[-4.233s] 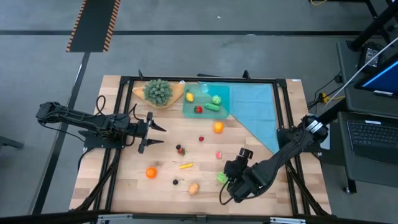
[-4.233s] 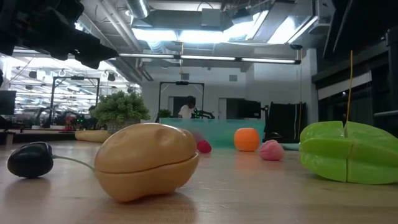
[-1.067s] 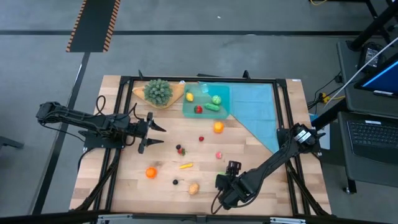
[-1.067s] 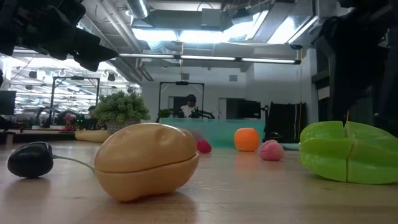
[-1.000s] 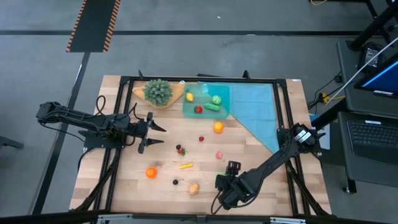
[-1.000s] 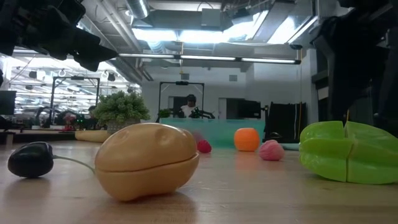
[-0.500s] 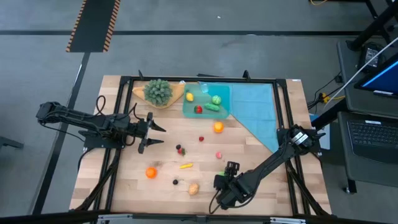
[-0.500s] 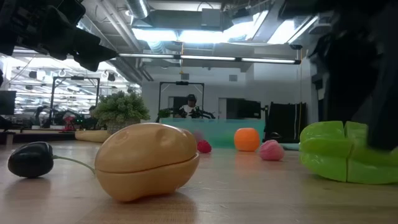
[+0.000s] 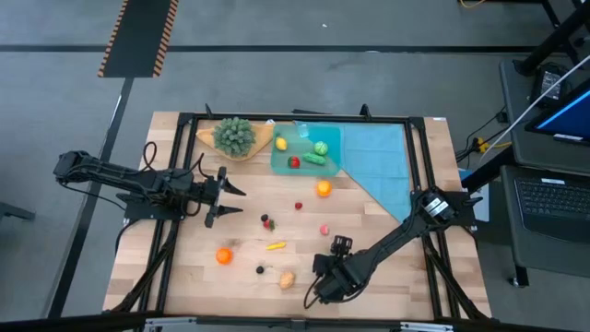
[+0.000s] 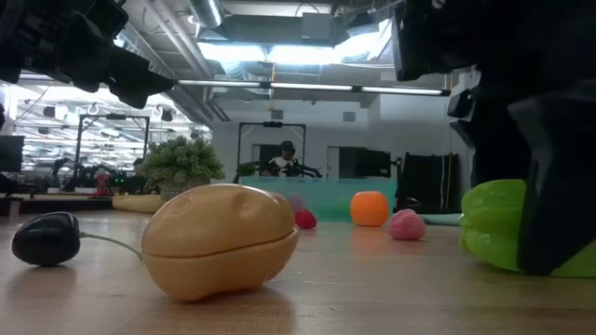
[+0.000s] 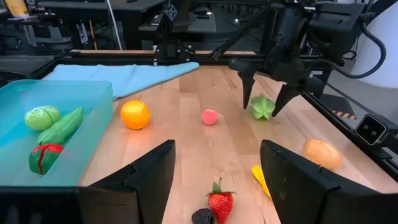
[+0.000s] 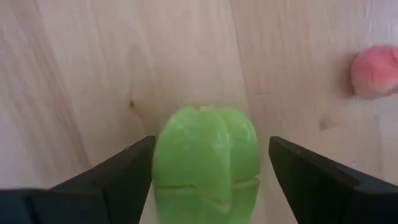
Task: Pick and placing Produce into tupperware
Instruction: Put the star fruit into the blue bin
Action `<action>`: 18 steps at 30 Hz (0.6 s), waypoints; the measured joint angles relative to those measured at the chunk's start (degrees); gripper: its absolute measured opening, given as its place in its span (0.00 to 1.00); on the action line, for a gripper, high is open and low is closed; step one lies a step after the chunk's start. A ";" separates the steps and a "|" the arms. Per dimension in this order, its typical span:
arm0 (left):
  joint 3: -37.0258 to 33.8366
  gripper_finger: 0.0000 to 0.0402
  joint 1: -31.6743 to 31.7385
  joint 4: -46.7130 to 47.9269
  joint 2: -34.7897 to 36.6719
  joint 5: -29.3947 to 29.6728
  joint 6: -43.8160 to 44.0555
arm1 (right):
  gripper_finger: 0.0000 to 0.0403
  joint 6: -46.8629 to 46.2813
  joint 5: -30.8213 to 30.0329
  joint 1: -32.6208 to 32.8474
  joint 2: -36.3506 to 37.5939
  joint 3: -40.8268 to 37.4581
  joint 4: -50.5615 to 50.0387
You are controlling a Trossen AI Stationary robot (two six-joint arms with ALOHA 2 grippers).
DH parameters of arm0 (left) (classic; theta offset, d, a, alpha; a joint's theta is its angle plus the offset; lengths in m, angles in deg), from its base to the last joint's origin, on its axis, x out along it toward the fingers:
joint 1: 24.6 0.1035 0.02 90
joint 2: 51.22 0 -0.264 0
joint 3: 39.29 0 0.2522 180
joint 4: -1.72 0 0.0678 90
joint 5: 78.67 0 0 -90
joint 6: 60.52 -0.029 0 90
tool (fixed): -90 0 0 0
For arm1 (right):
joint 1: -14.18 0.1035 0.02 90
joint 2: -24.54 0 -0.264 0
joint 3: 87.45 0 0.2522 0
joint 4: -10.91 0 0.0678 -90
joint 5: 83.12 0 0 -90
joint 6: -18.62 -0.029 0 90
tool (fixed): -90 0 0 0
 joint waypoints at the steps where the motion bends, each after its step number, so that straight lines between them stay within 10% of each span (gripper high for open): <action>1: 0.00 0.57 -0.01 0.00 0.00 -0.01 -0.01 | 0.78 0.15 0.33 -0.01 0.00 0.00 -0.54; 18: 0.00 0.57 0.00 0.00 0.00 0.01 -0.03 | 0.66 0.09 1.98 -0.43 0.02 0.00 -2.60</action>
